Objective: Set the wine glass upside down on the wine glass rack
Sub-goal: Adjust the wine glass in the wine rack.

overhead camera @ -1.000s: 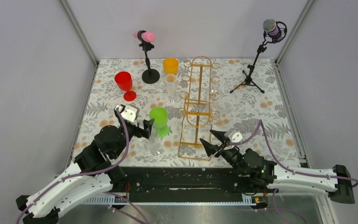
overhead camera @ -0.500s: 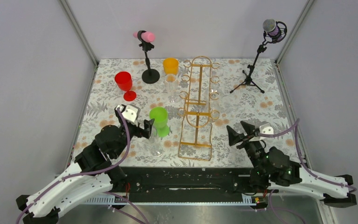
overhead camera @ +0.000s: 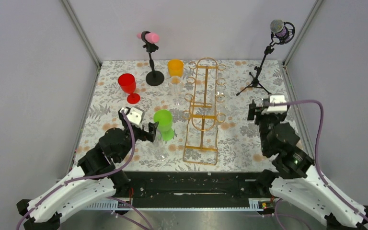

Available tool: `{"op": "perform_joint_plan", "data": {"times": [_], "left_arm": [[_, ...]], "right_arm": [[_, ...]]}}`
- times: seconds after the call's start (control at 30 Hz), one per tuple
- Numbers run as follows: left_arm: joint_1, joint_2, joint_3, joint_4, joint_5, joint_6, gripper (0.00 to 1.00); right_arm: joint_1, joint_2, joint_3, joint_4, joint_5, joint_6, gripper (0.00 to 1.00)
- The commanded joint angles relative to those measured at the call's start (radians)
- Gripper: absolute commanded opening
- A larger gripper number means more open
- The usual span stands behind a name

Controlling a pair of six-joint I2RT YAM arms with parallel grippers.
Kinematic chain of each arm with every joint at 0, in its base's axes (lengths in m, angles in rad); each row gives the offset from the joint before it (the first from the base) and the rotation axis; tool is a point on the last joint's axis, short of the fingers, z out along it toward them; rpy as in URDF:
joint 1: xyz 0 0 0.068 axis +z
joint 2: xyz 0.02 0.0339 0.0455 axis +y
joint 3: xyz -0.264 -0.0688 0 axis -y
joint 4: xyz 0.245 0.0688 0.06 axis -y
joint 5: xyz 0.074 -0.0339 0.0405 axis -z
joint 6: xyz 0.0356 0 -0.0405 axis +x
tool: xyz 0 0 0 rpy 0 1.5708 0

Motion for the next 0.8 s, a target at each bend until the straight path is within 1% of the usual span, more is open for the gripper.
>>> {"op": "perform_joint_plan", "data": {"times": [0.0,0.07,0.13,0.2,0.27,0.37,0.4,0.47,0.57,0.7,0.77], "left_arm": [[0.005,0.002,-0.003,0.033,-0.030,0.007,0.87],[0.005,0.000,-0.004,0.035,-0.031,0.008,0.87],[0.006,0.001,-0.005,0.039,-0.031,0.009,0.87],[0.006,0.007,-0.005,0.041,-0.029,0.010,0.87],[0.006,0.015,-0.003,0.043,-0.027,0.013,0.87],[0.006,0.019,-0.003,0.044,-0.028,0.014,0.87],[0.006,0.018,-0.002,0.045,-0.028,0.014,0.87],[0.005,0.016,-0.004,0.047,-0.025,0.013,0.87],[0.006,0.014,-0.004,0.048,-0.019,0.013,0.87],[0.005,0.012,-0.004,0.049,-0.018,0.012,0.87],[0.006,0.010,-0.006,0.049,-0.018,0.012,0.87]], "right_arm": [[-0.254,0.124,0.130,0.007,-0.262,-0.012,0.77],[-0.411,0.167,0.164,0.006,-0.435,0.037,0.78],[-0.568,0.217,0.183,0.001,-0.643,0.100,0.78],[-0.694,0.279,0.188,0.003,-0.820,0.146,0.78],[-0.787,0.343,0.176,0.039,-0.991,0.172,0.79],[-0.891,0.405,0.117,0.185,-1.249,0.185,0.79],[-0.916,0.428,0.105,0.226,-1.308,0.181,0.80],[-0.947,0.484,0.111,0.250,-1.408,0.151,0.79],[-0.954,0.562,0.109,0.287,-1.508,0.106,0.79],[-0.955,0.610,0.051,0.454,-1.662,0.098,0.78],[-0.955,0.632,0.041,0.509,-1.730,0.109,0.78]]}}
